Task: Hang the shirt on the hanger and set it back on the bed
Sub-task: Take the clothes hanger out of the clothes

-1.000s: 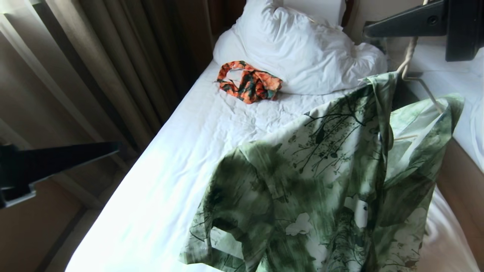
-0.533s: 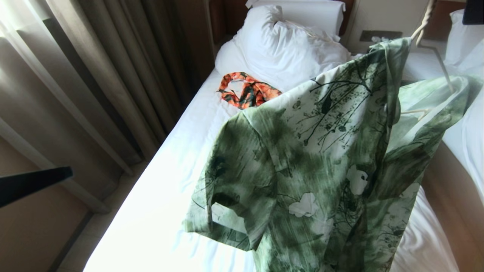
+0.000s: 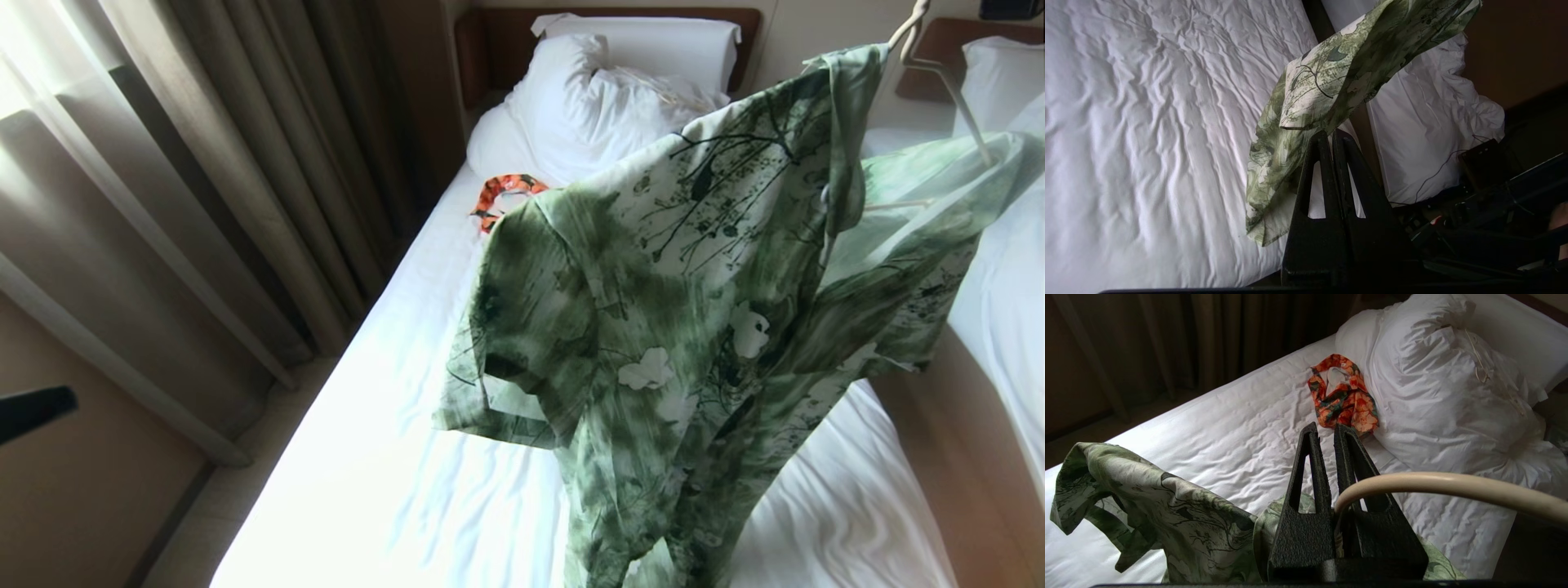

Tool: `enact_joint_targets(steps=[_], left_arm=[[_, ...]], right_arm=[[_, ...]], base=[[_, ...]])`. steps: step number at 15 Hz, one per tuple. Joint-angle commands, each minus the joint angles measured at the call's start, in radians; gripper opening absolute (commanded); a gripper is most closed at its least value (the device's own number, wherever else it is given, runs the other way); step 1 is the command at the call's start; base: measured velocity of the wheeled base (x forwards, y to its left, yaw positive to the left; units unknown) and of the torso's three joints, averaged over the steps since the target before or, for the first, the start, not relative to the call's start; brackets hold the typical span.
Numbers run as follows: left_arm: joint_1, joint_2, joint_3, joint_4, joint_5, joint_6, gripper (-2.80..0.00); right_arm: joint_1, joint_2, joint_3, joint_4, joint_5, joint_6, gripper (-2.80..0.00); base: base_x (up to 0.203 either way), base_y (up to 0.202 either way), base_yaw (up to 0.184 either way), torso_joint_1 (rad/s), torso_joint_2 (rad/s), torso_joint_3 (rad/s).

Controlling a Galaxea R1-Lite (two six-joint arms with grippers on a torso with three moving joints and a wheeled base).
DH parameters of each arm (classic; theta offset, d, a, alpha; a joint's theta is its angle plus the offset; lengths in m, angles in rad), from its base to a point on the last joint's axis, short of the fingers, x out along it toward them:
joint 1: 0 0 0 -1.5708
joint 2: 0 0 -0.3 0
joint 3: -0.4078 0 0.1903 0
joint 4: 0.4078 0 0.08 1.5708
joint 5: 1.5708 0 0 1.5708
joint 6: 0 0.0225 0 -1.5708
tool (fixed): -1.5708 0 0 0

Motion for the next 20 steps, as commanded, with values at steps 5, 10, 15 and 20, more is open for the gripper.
enact_joint_targets(steps=[5, 10, 15, 20], left_arm=[[-0.003, 0.009, 0.002, 0.002, -0.005, -0.001, -2.80], [-0.029, 0.197, -0.019, -0.004, -0.007, 0.001, -2.80], [-0.212, 0.446, -0.080, -0.081, 0.018, 0.064, 0.00], [-0.341, 0.730, -0.082, -0.360, 0.139, 0.053, 0.00]], right_arm=[[-0.038, 0.002, 0.012, -0.021, 0.010, 0.005, -2.80], [-0.068, 0.054, -0.052, -0.022, -0.077, 0.002, -2.80], [-0.112, 0.144, -0.086, -0.084, -0.079, -0.020, -2.80], [-0.145, 0.174, -0.084, -0.131, -0.043, -0.017, -2.80]], base=[[0.000, 0.000, 0.000, 0.109, -0.25, -0.139], [0.000, 0.000, 0.000, 0.000, 0.00, 0.000], [0.000, 0.000, 0.000, 0.000, 0.00, 0.000], [0.000, 0.000, 0.000, 0.000, 0.00, 0.000]])
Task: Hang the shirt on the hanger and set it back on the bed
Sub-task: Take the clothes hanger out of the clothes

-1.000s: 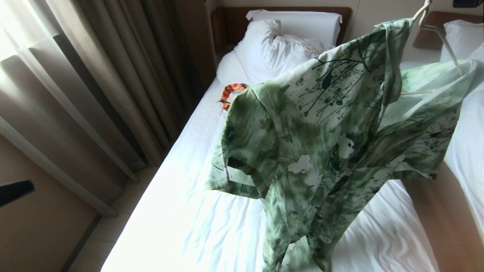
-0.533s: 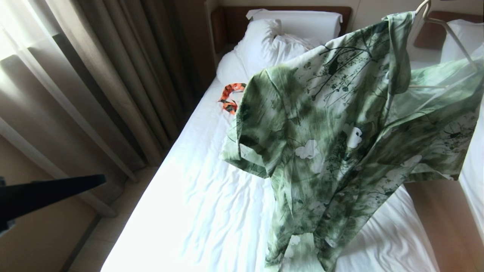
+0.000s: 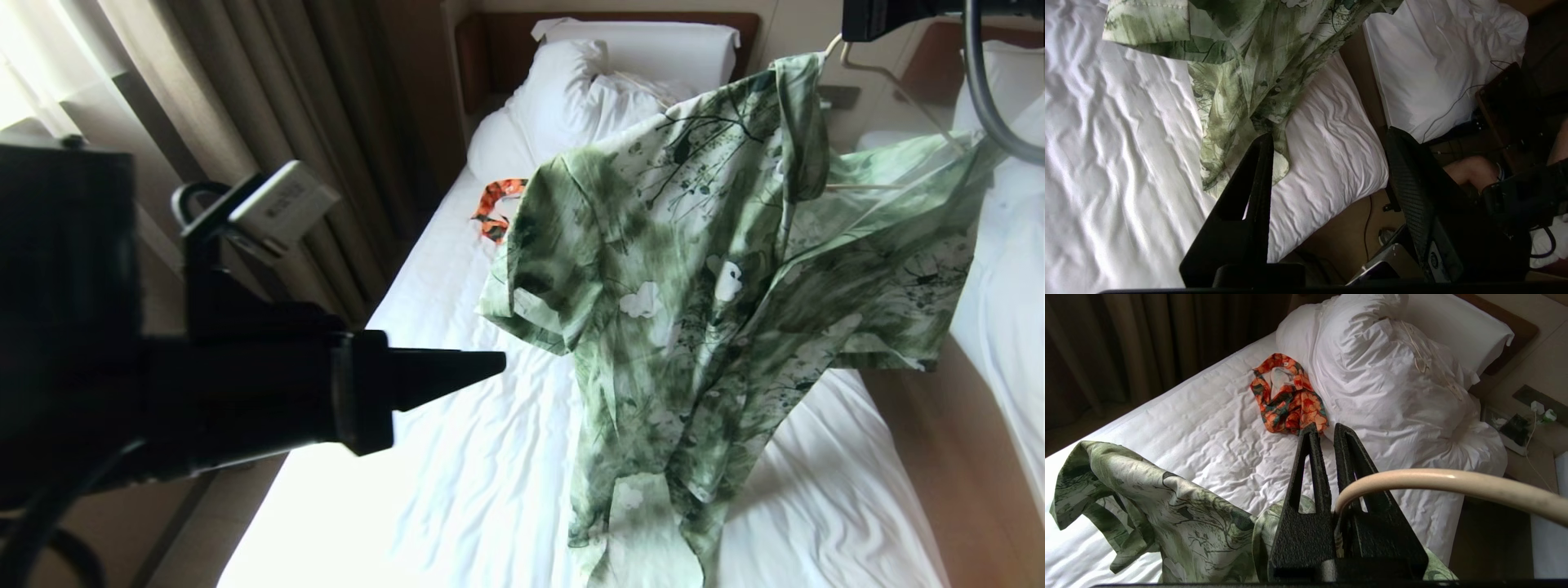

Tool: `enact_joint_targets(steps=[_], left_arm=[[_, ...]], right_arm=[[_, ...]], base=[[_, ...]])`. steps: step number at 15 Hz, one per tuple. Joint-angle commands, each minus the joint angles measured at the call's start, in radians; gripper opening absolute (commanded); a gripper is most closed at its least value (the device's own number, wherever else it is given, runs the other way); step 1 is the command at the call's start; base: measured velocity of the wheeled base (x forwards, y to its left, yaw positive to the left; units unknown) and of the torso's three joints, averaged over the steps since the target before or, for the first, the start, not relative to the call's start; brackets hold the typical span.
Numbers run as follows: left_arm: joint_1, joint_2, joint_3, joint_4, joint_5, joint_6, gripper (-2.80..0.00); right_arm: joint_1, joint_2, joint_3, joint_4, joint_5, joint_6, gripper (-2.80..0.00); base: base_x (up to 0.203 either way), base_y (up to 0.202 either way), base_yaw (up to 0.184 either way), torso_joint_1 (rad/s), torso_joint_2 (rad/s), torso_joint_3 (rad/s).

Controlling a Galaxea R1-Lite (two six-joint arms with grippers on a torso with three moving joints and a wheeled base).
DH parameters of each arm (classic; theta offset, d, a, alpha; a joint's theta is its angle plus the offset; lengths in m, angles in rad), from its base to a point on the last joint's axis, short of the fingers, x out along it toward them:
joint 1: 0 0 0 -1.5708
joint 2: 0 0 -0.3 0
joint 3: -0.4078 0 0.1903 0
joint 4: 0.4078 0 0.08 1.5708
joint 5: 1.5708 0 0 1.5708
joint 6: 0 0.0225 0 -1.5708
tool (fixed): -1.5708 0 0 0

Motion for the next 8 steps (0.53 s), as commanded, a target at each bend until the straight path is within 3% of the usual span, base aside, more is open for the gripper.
enact_joint_targets(steps=[1, 3, 8], left_arm=[[-0.018, 0.164, -0.005, -0.108, 0.031, -0.008, 0.00], [-0.013, 0.244, -0.007, -0.204, 0.132, -0.005, 0.00], [0.027, 0.300, -0.064, -0.229, 0.233, 0.054, 0.00]], right_arm=[[-0.002, 0.003, 0.002, 0.002, 0.000, -0.002, -2.80], [-0.002, -0.014, 0.002, 0.010, 0.012, -0.002, -2.80], [-0.002, -0.020, 0.009, 0.014, 0.012, -0.002, -2.80]], base=[[0.000, 0.000, 0.000, 0.000, 0.00, 0.000], [0.000, 0.000, 0.000, 0.000, 0.00, 0.000], [0.000, 0.000, 0.000, 0.000, 0.00, 0.000]])
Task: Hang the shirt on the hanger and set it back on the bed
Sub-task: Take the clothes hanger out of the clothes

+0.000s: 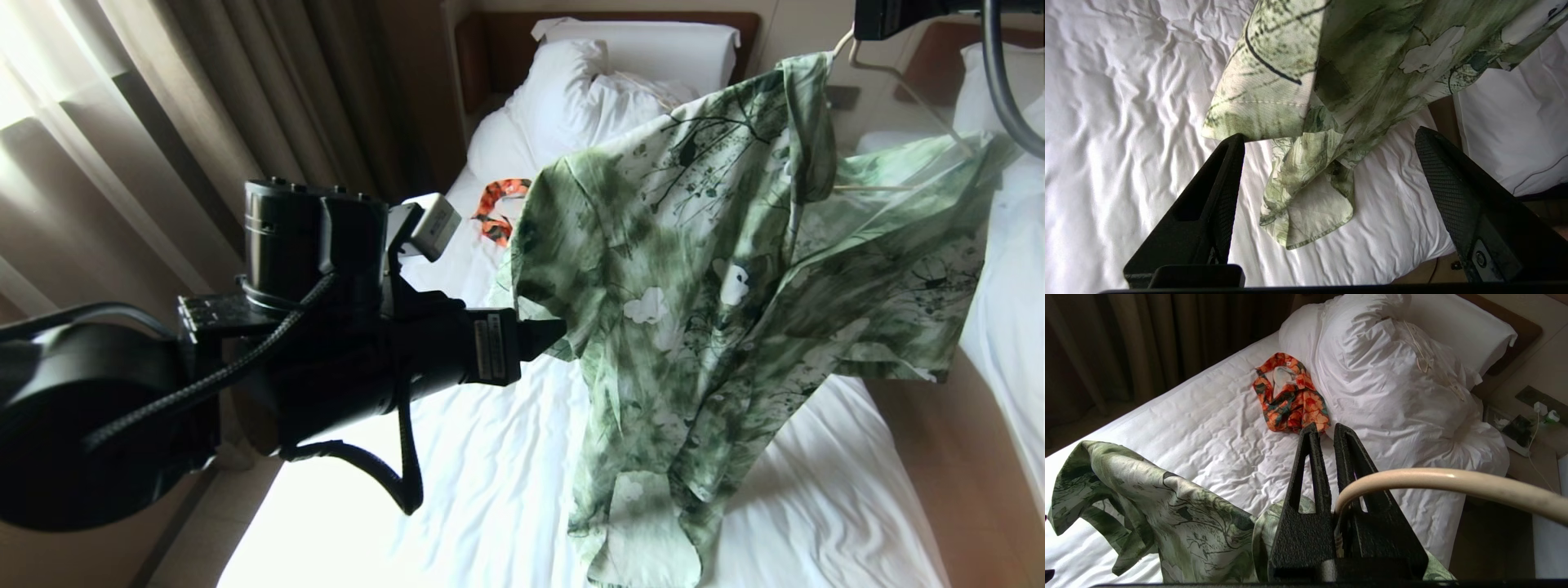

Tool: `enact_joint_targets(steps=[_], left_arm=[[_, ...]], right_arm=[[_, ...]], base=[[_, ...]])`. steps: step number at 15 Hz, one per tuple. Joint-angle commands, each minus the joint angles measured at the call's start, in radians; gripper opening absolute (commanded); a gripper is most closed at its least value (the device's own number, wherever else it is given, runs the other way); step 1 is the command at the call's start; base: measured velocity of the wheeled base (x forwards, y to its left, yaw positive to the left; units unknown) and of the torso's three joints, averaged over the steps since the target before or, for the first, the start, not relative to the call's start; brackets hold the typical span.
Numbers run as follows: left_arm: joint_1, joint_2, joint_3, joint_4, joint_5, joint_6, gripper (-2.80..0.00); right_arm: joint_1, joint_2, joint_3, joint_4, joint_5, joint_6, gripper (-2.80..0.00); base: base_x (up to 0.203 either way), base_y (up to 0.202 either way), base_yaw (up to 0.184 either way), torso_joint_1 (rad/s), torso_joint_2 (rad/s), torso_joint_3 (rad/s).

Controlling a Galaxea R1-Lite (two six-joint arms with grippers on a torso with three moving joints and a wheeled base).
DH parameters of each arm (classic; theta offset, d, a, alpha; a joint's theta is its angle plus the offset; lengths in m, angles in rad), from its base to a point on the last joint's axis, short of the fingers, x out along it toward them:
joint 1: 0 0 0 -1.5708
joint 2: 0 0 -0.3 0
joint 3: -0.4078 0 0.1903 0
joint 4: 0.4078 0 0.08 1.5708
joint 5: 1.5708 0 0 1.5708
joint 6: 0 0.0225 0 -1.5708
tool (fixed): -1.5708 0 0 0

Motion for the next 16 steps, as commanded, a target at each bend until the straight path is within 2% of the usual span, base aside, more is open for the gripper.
enact_joint_targets(steps=[1, 4, 7, 10, 11, 16], left_arm=[[0.004, 0.032, -0.026, 0.000, 0.023, 0.009, 0.00], [0.039, 0.025, -0.035, -0.001, 0.073, 0.084, 0.00], [0.040, 0.035, -0.049, -0.006, 0.129, 0.152, 0.00], [0.038, 0.059, -0.088, -0.006, 0.134, 0.160, 0.00], [0.037, 0.061, -0.095, -0.006, 0.134, 0.160, -2.80], [0.035, 0.069, -0.109, -0.007, 0.132, 0.168, -2.80]], right_arm=[[0.000, -0.003, 0.001, 0.002, -0.001, -0.002, -2.80], [0.002, -0.008, 0.002, 0.010, -0.001, -0.004, -2.80], [0.004, -0.016, 0.003, 0.022, 0.000, -0.004, -2.80], [0.006, -0.020, 0.008, 0.025, -0.001, -0.005, -2.80], [0.006, -0.020, 0.014, 0.025, -0.001, -0.005, -2.80], [0.016, -0.023, 0.021, 0.025, -0.001, -0.007, -2.80]], base=[[0.000, 0.000, 0.000, 0.000, 0.00, 0.000], [0.000, 0.000, 0.000, 0.000, 0.00, 0.000], [0.000, 0.000, 0.000, 0.000, 0.00, 0.000], [0.000, 0.000, 0.000, 0.000, 0.00, 0.000], [0.000, 0.000, 0.000, 0.000, 0.00, 0.000], [0.000, 0.000, 0.000, 0.000, 0.00, 0.000]])
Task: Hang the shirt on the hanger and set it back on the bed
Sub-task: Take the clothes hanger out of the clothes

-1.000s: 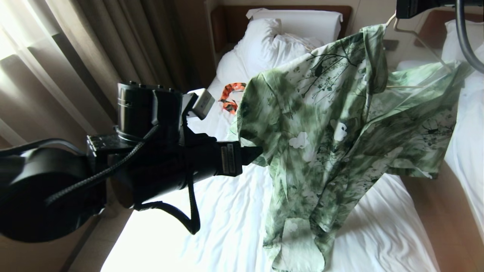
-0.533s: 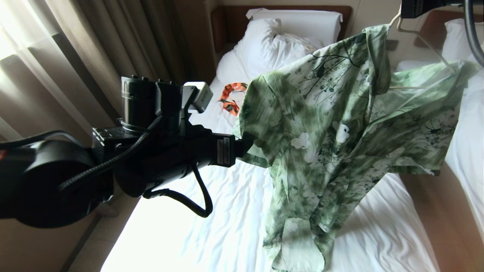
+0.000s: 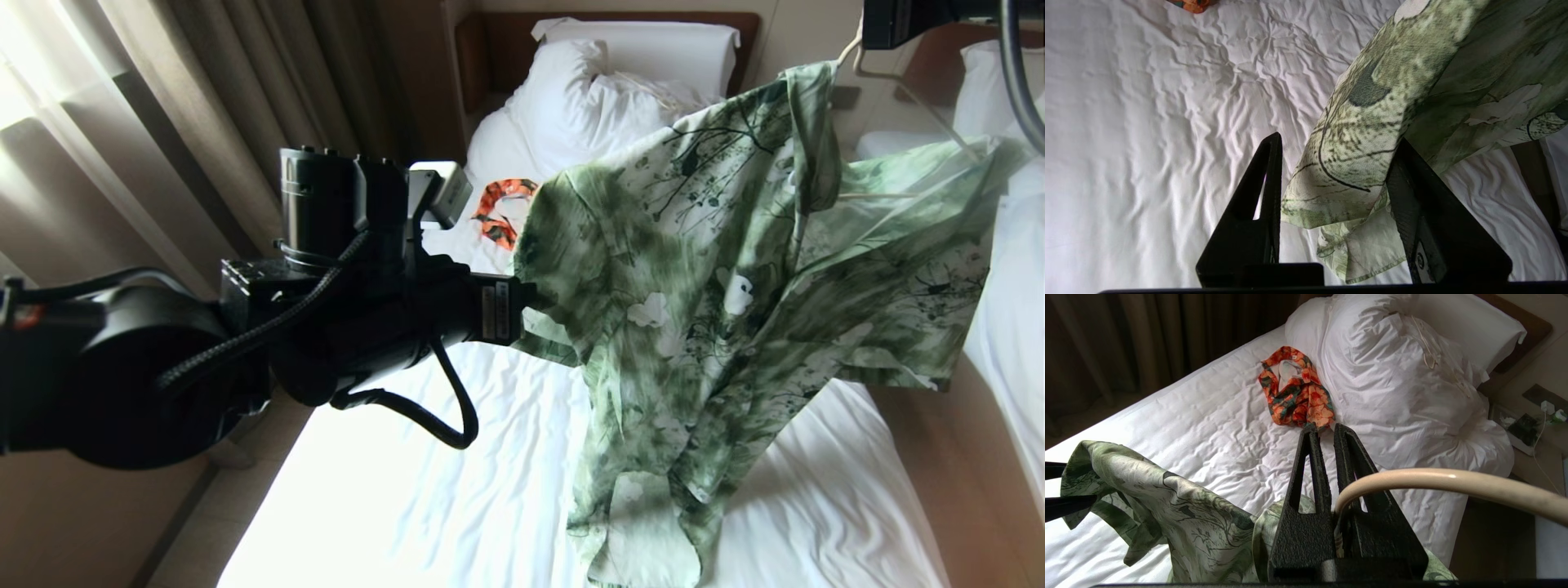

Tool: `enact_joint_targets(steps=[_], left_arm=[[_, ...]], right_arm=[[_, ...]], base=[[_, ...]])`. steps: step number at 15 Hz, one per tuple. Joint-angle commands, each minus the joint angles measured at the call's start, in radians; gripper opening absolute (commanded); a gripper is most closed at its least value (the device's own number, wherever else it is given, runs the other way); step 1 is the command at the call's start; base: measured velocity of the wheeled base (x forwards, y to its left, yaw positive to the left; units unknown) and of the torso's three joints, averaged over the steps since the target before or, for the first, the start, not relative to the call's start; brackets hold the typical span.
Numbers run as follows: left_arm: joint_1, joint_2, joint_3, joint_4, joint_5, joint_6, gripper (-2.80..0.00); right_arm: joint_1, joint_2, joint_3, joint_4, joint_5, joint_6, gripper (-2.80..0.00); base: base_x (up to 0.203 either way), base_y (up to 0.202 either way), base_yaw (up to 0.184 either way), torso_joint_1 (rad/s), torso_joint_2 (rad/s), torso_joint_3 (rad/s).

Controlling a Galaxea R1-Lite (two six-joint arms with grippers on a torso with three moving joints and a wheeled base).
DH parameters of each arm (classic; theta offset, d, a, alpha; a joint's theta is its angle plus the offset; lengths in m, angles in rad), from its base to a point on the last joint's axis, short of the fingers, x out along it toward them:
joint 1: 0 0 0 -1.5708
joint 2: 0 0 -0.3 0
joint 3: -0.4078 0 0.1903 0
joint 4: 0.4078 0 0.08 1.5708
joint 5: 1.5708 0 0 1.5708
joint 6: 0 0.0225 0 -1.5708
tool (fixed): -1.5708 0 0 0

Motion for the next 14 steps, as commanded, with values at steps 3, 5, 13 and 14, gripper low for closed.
enact_joint_targets(steps=[3, 5, 13, 14], left_arm=[[0.004, 0.026, -0.005, -0.052, 0.002, 0.000, -2.80], [0.016, 0.022, -0.002, -0.076, 0.006, -0.003, -2.80], [0.280, -0.061, 0.078, -0.074, -0.068, -0.001, -2.80], [0.284, -0.073, 0.083, -0.069, -0.077, -0.001, -2.80]], right_arm=[[0.014, -0.008, -0.001, 0.025, -0.003, -0.003, -2.80], [0.014, -0.013, -0.001, 0.029, -0.006, -0.003, -2.80], [0.011, -0.021, -0.014, 0.026, -0.010, -0.026, -2.80], [0.010, -0.021, -0.017, 0.026, -0.012, -0.026, -2.80]], base=[[0.000, 0.000, 0.000, 0.000, 0.00, 0.000], [0.000, 0.000, 0.000, 0.000, 0.00, 0.000], [0.000, 0.000, 0.000, 0.000, 0.00, 0.000], [0.000, 0.000, 0.000, 0.000, 0.00, 0.000]])
